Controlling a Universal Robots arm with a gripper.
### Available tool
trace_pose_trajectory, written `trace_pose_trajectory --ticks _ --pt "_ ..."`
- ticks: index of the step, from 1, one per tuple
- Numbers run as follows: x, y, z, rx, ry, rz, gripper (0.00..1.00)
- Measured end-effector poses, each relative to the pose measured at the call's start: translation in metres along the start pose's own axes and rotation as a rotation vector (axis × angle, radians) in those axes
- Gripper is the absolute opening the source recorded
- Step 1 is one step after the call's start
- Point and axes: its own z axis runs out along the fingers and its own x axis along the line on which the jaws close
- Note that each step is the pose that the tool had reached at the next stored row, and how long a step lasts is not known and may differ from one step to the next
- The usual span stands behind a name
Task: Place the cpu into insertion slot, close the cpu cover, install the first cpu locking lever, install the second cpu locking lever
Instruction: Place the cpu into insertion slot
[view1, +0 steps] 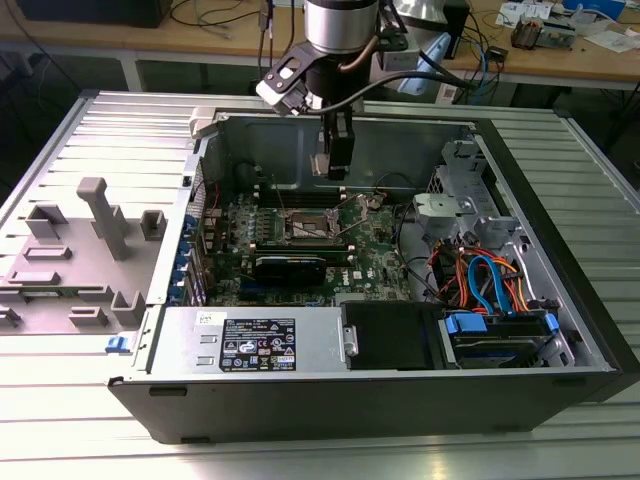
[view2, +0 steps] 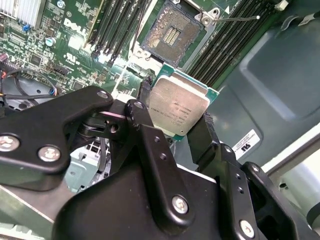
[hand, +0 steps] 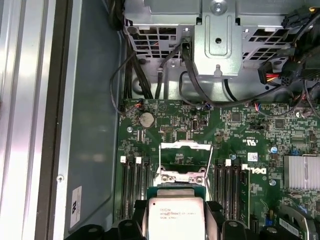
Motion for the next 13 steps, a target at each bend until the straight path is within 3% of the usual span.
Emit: trace_pose_trajectory --ticks 7,13 --pt "-0.0003 -0.0009 0.0135 -0.0027 -0.0012 0.017 0.55" --pt "-0.0005 -0.0015 0.0212 -0.0027 -0.0012 0.018 0.55"
